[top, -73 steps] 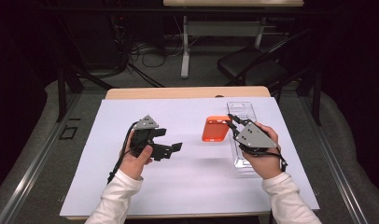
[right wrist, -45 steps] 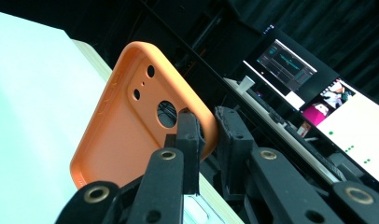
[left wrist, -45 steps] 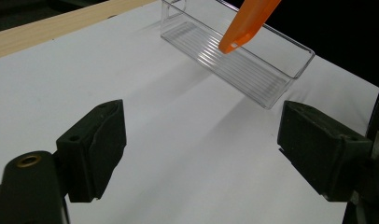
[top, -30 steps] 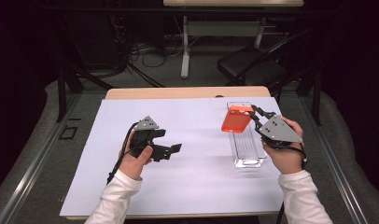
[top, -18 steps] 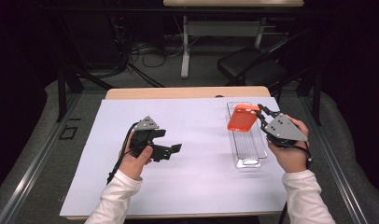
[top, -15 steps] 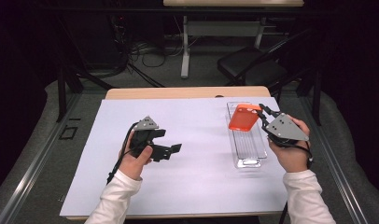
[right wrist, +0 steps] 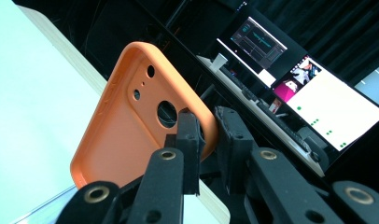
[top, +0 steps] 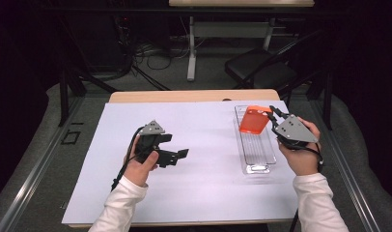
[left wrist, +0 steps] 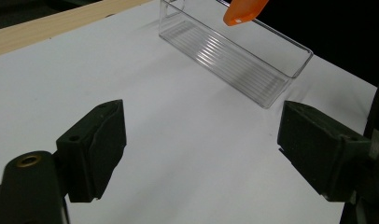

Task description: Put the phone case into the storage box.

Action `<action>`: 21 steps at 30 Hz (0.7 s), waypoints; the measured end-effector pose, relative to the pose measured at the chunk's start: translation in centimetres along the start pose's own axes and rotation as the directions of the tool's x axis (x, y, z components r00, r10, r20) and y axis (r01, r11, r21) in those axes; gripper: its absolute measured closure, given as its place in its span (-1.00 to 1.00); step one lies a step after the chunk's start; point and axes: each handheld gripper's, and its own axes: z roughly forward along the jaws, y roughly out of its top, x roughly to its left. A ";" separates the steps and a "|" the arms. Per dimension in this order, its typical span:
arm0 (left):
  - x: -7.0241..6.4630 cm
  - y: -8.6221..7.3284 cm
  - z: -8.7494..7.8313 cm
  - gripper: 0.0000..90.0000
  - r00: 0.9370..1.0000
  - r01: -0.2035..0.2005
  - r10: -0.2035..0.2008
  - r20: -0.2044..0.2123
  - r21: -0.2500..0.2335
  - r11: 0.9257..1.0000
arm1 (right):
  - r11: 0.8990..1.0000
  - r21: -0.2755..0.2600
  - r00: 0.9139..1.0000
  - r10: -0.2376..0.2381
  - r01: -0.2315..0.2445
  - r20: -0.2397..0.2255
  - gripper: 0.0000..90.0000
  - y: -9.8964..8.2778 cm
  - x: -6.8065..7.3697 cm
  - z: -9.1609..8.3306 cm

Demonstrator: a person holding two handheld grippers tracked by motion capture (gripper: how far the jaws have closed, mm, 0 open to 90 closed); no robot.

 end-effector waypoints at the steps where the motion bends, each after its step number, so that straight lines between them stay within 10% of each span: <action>1: 0.1 0.0 -0.1 -0.65 1.000 -0.002 0.002 0.002 0.005 1.000 | 1.000 -0.001 1.000 0.007 -0.007 -0.002 0.78 -0.1 0.0 0.1; 21: 0.3 0.0 -0.2 -0.65 1.000 -0.001 0.001 -0.009 0.001 1.000 | 0.992 0.053 0.994 -0.110 0.112 -0.027 0.78 0.2 -0.7 3.4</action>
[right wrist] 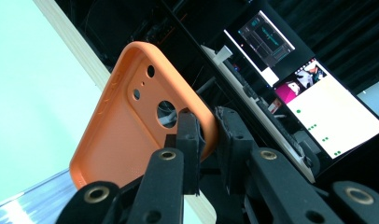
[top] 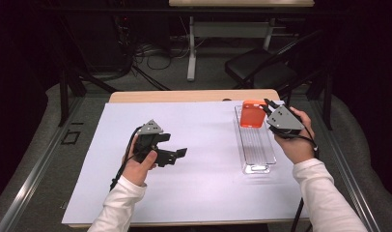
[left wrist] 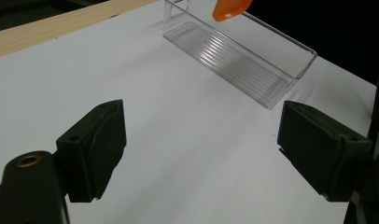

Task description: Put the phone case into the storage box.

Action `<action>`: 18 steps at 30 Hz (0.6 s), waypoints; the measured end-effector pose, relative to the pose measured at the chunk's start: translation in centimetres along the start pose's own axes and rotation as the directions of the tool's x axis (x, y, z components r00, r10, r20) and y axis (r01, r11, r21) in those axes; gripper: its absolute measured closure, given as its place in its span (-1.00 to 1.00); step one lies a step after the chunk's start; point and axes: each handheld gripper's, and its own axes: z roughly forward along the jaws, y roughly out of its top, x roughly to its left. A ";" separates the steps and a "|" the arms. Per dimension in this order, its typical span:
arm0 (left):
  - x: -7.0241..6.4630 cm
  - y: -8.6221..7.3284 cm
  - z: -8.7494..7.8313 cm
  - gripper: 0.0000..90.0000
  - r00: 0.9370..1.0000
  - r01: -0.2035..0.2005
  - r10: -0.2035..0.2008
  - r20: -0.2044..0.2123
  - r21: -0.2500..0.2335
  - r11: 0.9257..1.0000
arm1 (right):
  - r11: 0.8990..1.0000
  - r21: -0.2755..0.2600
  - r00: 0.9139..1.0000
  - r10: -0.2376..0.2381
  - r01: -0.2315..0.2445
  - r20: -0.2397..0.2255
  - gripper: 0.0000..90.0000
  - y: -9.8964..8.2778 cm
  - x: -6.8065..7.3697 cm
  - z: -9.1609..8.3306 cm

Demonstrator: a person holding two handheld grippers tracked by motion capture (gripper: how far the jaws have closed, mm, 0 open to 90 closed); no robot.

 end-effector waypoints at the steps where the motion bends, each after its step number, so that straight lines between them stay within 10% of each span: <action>1: 0.0 0.0 0.0 -0.65 1.000 -0.001 0.001 -0.002 0.000 1.000 | 1.000 0.004 1.000 0.000 0.000 -0.004 0.78 0.0 -0.1 0.2; 18: 0.2 -0.1 0.1 -0.71 1.000 0.005 -0.005 -0.017 0.004 1.000 | 0.998 0.055 1.000 -0.007 0.007 -0.005 0.78 -0.4 -1.1 3.1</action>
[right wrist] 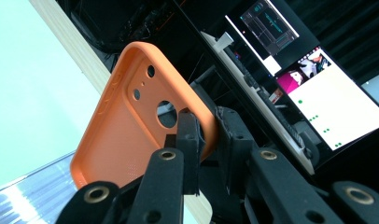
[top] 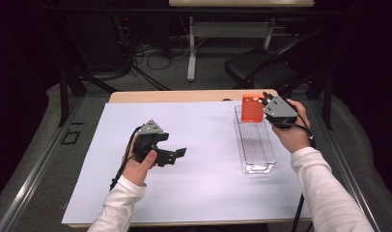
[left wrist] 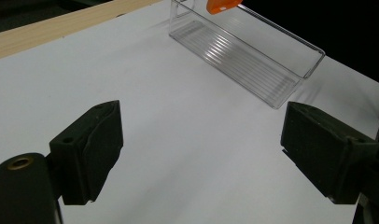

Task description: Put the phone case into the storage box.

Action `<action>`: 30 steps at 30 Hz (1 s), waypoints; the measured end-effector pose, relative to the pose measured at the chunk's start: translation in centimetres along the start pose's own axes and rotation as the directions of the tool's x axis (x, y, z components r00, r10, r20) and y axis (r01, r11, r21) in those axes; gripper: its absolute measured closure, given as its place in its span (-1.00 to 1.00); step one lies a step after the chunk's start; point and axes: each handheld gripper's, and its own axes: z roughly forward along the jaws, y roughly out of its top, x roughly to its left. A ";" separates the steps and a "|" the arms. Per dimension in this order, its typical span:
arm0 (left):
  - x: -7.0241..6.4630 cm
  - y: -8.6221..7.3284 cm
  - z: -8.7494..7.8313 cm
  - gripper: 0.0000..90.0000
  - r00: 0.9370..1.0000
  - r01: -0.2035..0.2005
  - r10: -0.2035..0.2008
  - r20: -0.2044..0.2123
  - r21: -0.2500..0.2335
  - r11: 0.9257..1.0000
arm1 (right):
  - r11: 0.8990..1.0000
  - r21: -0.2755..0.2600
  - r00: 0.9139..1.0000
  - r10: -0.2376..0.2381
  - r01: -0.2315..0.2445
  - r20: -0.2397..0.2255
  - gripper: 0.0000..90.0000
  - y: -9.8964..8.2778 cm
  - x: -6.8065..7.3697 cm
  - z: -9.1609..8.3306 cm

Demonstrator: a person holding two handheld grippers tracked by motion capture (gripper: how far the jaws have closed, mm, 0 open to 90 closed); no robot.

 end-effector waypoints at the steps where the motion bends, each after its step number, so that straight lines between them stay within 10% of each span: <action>1: 0.0 0.0 0.1 -0.71 1.000 0.000 0.000 -0.003 -0.005 1.000 | 1.000 0.000 1.000 0.005 -0.005 0.001 0.78 -0.1 0.0 0.2; 30: 0.2 0.0 -0.1 -0.71 1.000 0.000 0.000 -0.010 -0.001 1.000 | 0.999 0.042 0.999 0.010 -0.012 0.045 0.78 -1.7 0.8 4.9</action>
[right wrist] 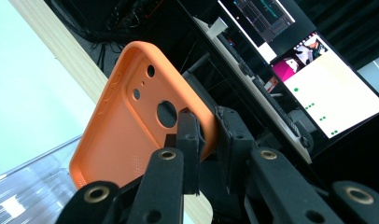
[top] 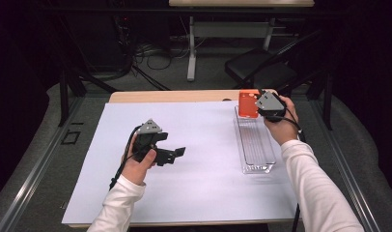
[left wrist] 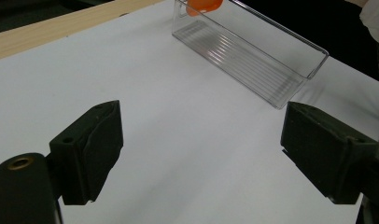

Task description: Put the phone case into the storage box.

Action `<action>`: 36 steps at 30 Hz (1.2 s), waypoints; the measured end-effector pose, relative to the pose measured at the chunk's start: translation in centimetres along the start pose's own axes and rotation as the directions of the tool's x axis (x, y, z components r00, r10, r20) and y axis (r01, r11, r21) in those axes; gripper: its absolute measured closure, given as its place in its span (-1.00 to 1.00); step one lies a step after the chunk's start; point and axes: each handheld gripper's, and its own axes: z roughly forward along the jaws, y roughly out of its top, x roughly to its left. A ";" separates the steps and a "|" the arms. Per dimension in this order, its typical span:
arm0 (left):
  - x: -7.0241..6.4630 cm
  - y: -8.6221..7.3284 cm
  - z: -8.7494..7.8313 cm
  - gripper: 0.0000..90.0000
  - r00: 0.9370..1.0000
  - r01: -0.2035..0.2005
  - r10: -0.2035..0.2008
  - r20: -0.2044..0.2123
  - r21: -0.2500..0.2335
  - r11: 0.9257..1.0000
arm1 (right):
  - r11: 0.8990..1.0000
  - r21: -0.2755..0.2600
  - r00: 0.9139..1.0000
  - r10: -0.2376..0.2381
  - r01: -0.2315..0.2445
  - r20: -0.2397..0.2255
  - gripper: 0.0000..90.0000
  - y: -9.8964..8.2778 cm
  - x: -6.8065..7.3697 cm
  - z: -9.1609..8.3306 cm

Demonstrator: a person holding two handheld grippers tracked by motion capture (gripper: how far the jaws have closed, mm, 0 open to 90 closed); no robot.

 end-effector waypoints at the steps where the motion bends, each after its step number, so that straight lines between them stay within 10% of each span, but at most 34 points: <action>1: 0.0 0.0 0.0 -0.71 1.000 0.000 0.000 0.000 0.000 1.000 | 1.000 0.007 1.000 0.000 0.000 0.002 0.78 0.0 0.0 0.1; 36: 0.1 -0.2 0.1 -0.71 1.000 0.008 -0.008 0.001 0.008 1.000 | 0.998 0.050 0.999 -0.033 0.032 0.011 0.78 -1.8 2.5 3.2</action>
